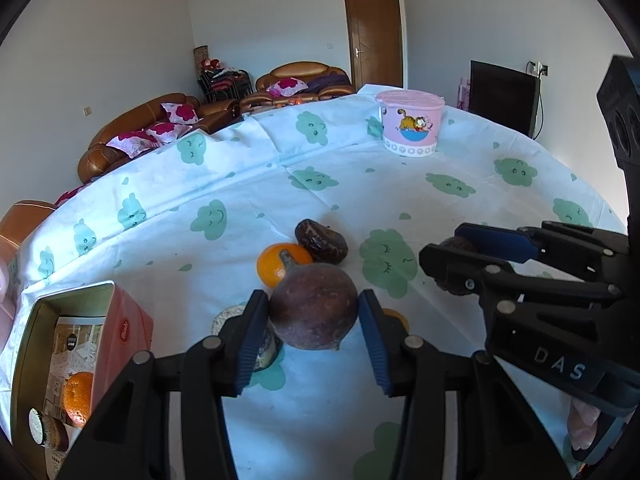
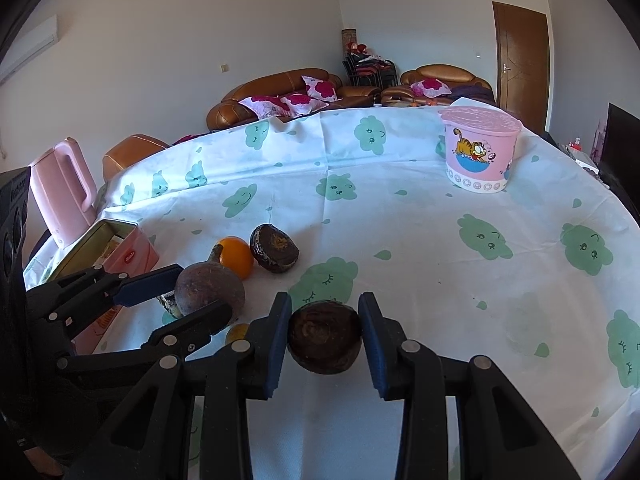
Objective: Organize fruits
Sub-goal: 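Lift the passion fruit with the left gripper while the right gripper holds the brown cake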
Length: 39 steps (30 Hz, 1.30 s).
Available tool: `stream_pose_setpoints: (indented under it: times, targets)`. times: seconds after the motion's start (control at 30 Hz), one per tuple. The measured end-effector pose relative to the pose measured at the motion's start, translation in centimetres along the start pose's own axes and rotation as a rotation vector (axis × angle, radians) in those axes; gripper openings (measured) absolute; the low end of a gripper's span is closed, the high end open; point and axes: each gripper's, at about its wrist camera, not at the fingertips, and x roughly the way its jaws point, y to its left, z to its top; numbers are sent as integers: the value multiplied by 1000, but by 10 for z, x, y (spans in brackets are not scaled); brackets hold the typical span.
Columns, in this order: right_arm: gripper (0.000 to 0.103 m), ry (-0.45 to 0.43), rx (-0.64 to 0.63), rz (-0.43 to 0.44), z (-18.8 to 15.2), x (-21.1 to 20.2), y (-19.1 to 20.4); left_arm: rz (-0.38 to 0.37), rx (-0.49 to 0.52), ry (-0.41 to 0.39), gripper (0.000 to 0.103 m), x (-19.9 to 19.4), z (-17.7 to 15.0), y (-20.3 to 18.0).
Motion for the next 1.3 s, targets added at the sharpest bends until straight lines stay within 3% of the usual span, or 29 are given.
stream_pose_setpoints:
  times: [0.53, 1.3]
  targets:
    - [37, -60, -36, -1, -2, -12, 8, 38, -24, -118, 48, -26, -3, 5]
    - [37, -200, -83, 5, -5, -38, 16, 78, -90, -200, 48, -42, -7, 18]
